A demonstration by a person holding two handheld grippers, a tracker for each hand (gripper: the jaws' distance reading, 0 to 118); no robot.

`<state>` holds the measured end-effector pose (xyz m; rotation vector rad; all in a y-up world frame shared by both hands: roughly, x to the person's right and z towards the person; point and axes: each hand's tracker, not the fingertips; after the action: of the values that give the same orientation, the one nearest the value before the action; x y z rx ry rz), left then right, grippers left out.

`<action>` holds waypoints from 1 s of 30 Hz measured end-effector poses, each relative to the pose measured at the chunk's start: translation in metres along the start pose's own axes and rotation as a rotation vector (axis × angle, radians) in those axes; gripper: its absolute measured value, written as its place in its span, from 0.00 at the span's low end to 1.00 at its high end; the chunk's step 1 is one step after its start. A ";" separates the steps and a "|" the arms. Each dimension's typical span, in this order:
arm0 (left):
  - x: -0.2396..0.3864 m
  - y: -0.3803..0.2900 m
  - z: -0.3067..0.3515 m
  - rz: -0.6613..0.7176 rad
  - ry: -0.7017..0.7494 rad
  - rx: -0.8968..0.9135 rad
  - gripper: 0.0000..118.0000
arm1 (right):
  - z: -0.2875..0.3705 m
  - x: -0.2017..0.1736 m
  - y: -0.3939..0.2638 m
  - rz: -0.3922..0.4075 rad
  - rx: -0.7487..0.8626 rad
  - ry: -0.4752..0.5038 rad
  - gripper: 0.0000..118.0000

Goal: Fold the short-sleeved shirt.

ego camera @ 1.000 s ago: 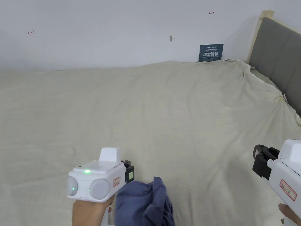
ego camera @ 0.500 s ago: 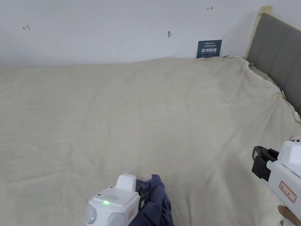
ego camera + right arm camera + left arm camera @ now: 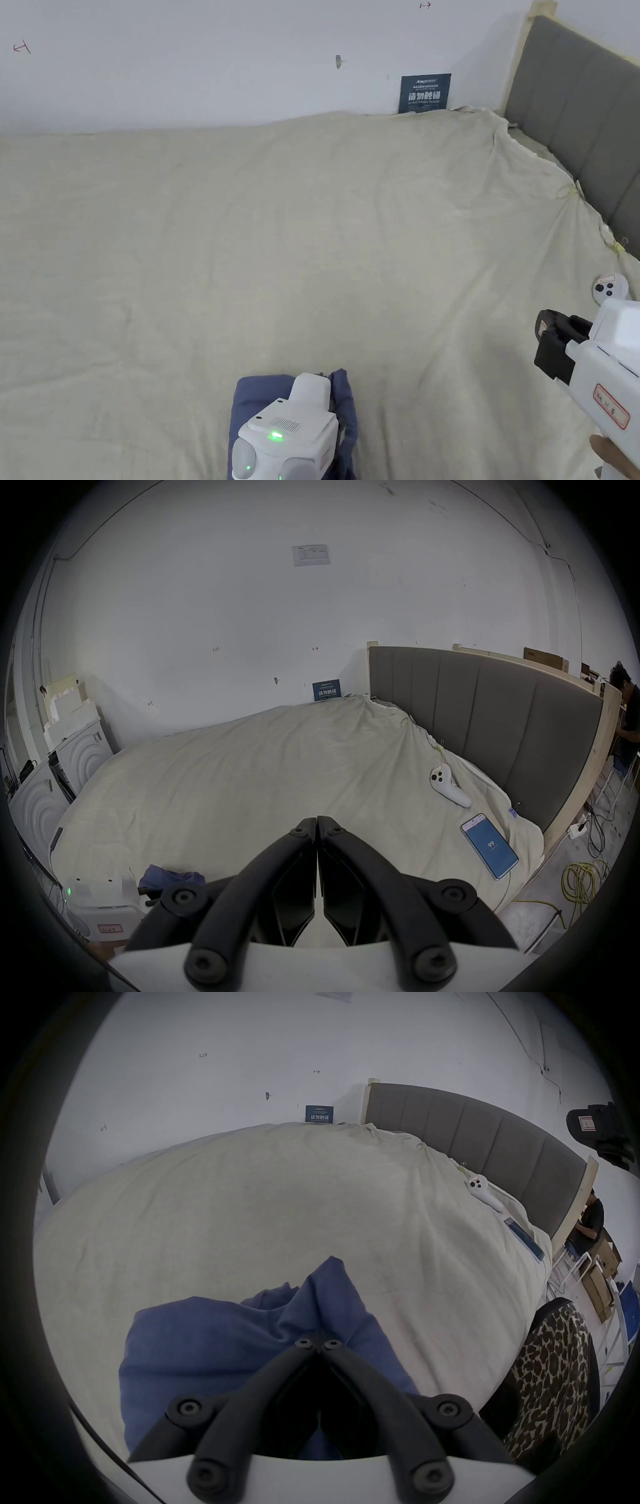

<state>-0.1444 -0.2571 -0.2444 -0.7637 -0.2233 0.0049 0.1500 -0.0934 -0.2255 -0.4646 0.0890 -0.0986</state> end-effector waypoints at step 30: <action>-0.064 0.097 0.144 0.059 0.093 0.432 0.00 | 0.020 -0.048 0.034 0.089 0.178 0.090 0.00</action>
<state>-0.2289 -0.0938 -0.2235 -0.3383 -0.1051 0.0713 0.1067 -0.0491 -0.2202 -0.2777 0.1869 -0.0397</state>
